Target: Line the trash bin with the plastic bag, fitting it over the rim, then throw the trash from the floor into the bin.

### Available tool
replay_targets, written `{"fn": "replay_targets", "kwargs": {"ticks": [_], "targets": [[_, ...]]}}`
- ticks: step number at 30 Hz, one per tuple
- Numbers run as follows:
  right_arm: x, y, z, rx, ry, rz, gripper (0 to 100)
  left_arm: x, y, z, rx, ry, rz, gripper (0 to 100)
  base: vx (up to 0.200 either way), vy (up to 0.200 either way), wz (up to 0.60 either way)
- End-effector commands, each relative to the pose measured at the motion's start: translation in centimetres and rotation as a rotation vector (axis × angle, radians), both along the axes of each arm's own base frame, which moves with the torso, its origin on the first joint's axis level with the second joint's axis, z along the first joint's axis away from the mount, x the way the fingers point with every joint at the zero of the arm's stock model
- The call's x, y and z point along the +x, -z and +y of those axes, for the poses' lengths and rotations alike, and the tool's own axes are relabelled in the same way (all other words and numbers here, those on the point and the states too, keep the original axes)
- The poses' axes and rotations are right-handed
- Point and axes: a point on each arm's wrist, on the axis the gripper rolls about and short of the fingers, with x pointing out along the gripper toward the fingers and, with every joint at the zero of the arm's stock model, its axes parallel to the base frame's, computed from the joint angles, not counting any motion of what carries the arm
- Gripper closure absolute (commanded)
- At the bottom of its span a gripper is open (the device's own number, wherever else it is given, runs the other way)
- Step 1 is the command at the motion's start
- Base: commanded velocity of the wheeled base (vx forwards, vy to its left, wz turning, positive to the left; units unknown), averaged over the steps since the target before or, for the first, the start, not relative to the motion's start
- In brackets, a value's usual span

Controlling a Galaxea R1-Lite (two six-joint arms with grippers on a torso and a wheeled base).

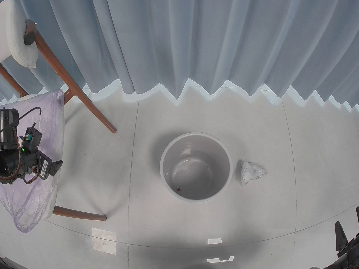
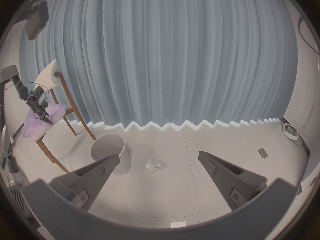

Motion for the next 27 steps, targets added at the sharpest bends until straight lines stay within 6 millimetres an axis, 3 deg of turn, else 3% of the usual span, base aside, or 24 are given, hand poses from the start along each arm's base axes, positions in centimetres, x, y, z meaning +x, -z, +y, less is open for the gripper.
{"fn": "replay_targets", "kwargs": {"ticks": [1,7,8,17,27], "targets": [[0.0,0.5,0.0,0.0,0.0,0.0,0,0.2,0.4,0.0,0.018,-0.019,0.005,0,0.0,0.0,0.0],[0.0,0.5,0.0,0.0,-0.001,0.0,0,0.6,0.2,0.2,0.036,-0.019,-0.029,0,0.0,0.0,0.0],[0.0,0.5,0.0,0.0,-0.001,0.0,0,0.6,0.2,0.2,0.036,-0.019,-0.029,100,0.0,0.0,0.0],[0.0,0.5,0.0,0.001,-0.001,0.0,0,0.3,0.1,0.3,0.021,-0.019,-0.037,100,0.0,0.0,0.0],[0.0,0.5,0.0,0.001,-0.001,0.0,0,-1.4,-2.2,-0.7,-0.083,0.029,-0.155,100,0.0,0.0,0.0]]}}
